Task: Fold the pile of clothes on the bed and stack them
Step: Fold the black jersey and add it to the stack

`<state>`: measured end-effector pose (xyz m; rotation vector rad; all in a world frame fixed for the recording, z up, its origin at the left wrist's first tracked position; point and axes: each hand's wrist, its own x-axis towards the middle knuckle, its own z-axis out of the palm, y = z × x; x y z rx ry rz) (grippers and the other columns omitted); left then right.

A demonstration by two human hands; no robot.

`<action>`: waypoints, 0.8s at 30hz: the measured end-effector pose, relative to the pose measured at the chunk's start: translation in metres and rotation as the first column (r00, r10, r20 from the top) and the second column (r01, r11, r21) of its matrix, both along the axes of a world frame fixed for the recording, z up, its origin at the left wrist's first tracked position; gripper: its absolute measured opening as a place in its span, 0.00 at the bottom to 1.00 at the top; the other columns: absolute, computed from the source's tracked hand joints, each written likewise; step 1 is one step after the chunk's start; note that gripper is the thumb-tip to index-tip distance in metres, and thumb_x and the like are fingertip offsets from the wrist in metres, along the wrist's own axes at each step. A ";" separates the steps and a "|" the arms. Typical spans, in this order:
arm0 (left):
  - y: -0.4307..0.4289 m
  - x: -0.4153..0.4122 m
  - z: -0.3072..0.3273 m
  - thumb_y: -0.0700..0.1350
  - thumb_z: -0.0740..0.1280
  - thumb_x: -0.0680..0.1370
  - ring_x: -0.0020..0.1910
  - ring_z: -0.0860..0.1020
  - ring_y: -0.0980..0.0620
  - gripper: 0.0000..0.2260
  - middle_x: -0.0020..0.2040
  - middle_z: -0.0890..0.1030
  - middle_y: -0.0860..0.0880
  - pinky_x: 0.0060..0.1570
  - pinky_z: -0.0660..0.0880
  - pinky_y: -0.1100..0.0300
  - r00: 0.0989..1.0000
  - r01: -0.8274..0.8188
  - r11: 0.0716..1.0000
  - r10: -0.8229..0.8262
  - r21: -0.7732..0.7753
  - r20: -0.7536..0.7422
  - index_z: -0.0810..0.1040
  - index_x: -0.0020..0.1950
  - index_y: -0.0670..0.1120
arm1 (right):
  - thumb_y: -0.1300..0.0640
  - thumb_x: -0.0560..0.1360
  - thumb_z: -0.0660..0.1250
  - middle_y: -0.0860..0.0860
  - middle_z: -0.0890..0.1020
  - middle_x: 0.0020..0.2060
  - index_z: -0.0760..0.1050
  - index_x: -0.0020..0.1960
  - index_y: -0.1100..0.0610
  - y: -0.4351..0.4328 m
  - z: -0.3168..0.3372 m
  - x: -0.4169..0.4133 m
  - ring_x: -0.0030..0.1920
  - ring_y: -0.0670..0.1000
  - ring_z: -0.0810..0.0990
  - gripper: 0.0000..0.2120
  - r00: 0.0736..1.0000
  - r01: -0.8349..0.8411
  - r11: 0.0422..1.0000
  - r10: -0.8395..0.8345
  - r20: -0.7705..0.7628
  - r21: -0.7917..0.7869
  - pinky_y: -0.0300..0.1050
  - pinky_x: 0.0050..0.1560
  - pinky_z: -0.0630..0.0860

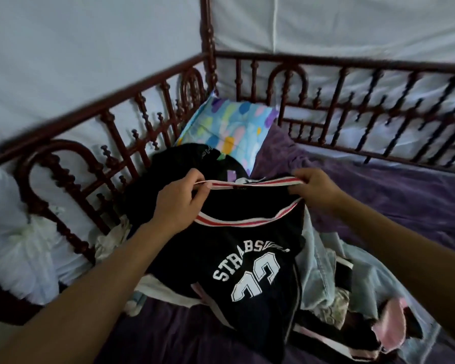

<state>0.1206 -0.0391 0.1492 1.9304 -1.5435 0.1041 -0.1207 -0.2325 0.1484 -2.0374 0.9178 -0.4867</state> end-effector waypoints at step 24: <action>-0.084 -0.125 0.154 0.74 0.72 0.54 0.40 0.78 0.61 0.28 0.41 0.81 0.61 0.40 0.74 0.57 0.780 0.553 0.745 -0.620 0.373 0.081 0.76 0.47 0.61 | 0.34 0.62 0.74 0.54 0.82 0.35 0.81 0.45 0.62 0.162 0.113 -0.274 0.37 0.46 0.76 0.31 0.934 0.348 0.917 -0.321 0.155 -0.197 0.47 0.34 0.72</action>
